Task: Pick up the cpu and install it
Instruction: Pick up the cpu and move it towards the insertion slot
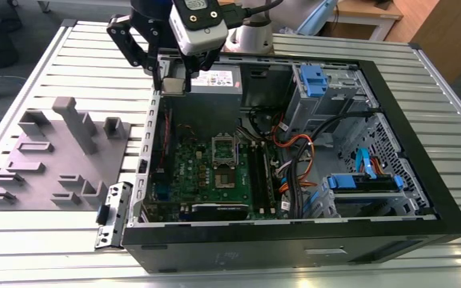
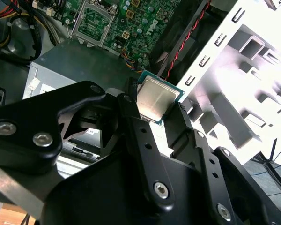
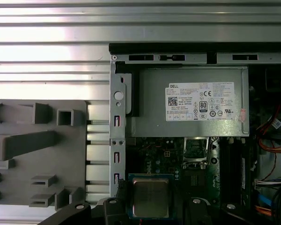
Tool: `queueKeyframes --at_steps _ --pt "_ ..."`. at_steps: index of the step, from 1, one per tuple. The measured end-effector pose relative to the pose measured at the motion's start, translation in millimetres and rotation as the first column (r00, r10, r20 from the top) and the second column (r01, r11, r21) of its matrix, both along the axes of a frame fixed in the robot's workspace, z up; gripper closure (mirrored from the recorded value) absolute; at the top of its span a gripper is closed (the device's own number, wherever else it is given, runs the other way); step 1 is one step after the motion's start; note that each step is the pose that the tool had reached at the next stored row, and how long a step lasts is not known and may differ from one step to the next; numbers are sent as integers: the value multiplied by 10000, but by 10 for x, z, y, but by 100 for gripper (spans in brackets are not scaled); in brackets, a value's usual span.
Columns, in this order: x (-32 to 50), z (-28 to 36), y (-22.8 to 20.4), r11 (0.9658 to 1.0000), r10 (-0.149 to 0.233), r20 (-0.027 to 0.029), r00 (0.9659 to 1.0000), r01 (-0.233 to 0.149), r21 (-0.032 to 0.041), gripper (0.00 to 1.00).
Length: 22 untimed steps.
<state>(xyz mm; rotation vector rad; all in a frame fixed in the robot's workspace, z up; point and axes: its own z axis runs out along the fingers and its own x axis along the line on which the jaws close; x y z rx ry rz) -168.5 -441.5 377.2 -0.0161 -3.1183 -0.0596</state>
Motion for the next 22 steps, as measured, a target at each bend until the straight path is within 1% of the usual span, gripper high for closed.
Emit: queueKeyframes --at_steps 4,7,10,15,22 --pt "12 0 0 10000 2 0 10000 -2 0 53" --pt "50 0 0 10000 0 -1 10000 0 0 53" --pt "109 -1 0 10000 0 0 10000 0 0 53" --pt "257 -4 0 10000 -1 0 10000 1 1 53" --pt "519 -12 0 10000 0 0 10000 0 0 53"
